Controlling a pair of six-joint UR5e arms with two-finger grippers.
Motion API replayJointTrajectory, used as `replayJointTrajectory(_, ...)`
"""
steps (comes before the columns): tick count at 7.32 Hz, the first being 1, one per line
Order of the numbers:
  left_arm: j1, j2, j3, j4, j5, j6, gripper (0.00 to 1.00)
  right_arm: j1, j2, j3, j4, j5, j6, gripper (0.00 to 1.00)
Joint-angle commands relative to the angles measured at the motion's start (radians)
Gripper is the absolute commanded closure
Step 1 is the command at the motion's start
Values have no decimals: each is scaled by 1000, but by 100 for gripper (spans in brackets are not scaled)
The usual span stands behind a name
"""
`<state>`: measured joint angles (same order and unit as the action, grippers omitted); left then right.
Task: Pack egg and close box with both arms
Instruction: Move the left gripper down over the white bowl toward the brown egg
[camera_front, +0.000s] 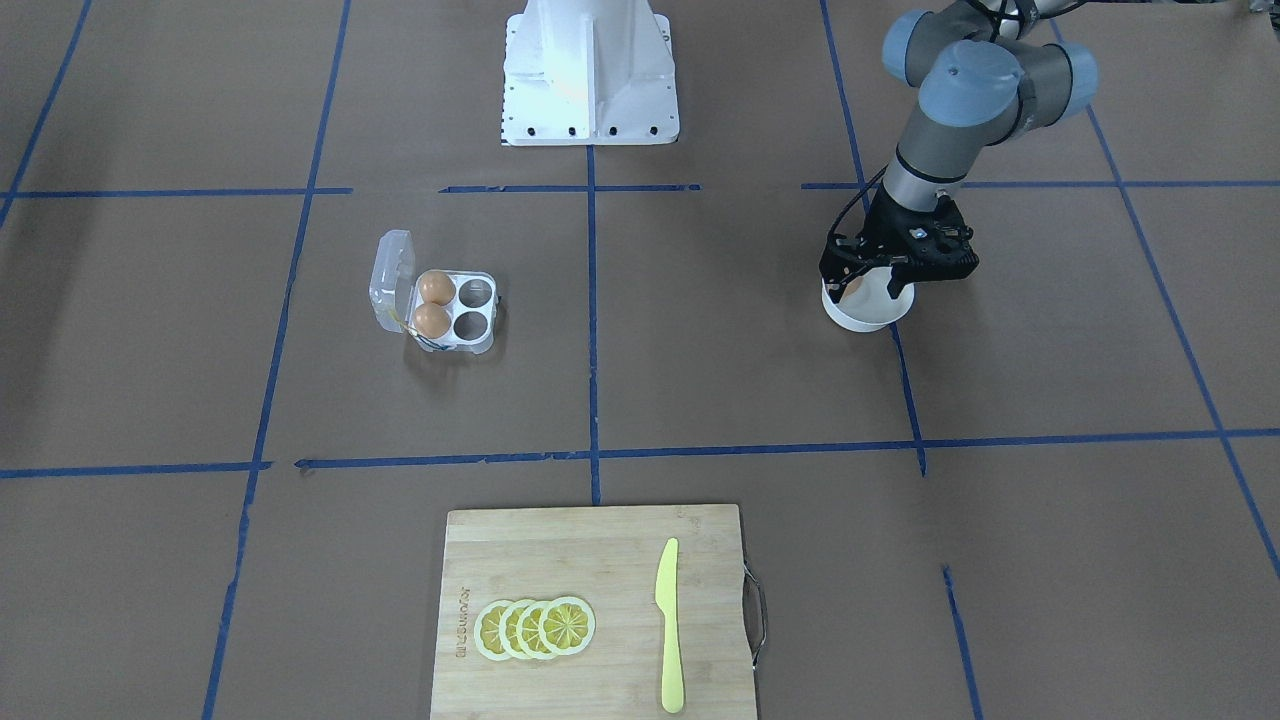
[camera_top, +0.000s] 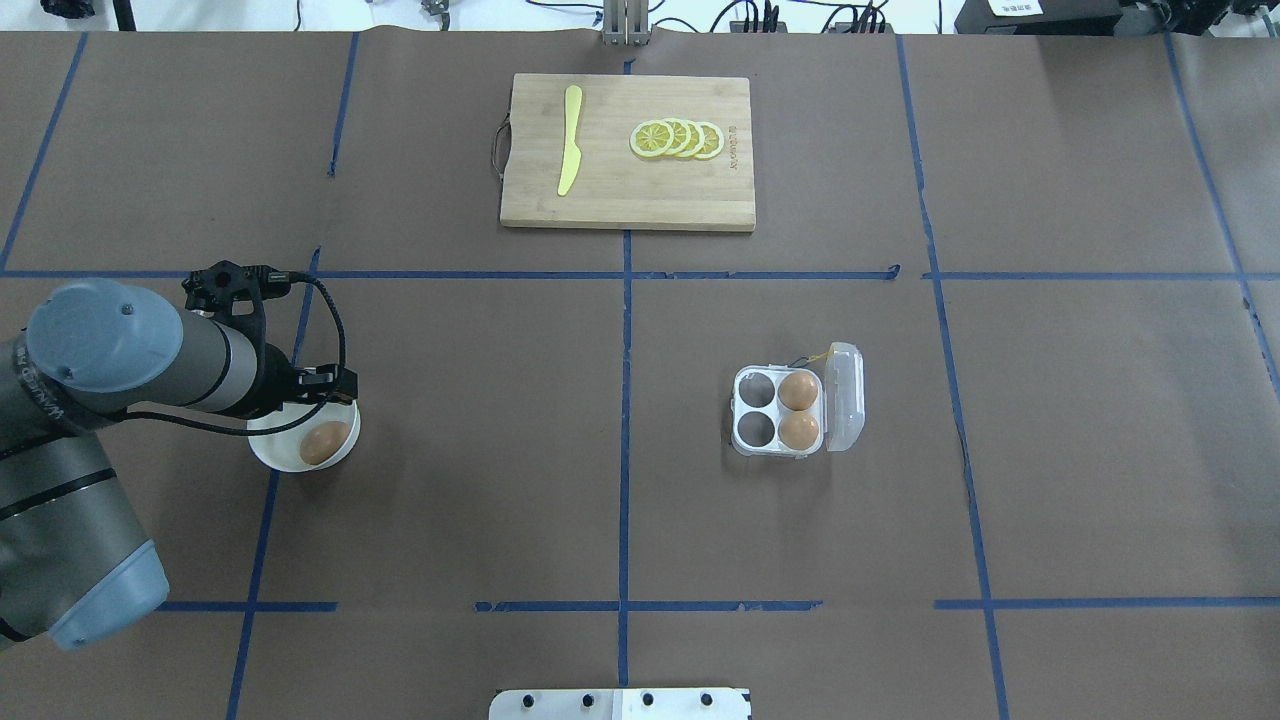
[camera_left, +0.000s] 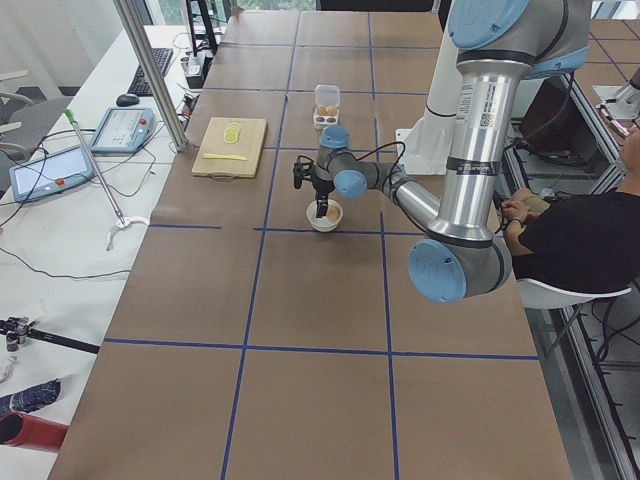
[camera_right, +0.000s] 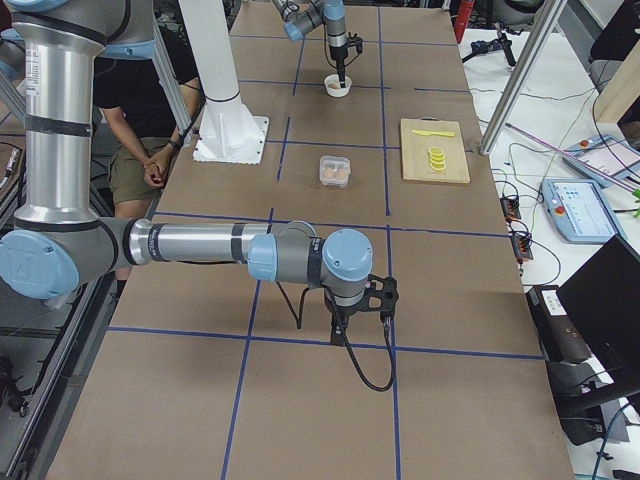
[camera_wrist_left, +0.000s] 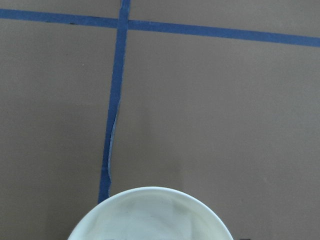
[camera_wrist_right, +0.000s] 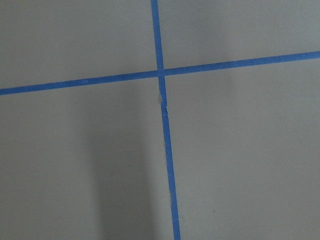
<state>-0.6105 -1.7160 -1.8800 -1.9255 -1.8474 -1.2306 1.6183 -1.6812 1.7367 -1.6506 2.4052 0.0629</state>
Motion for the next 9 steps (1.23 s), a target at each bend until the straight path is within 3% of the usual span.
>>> replayJointTrajectory(1, 2, 18, -1, -3, -3, 8, 21, 0, -2, 0, 0, 2, 0, 0)
replayJointTrajectory(9, 61, 29, -8, -3, -7, 3, 21, 0, -5, 3, 0, 11, 0, 0)
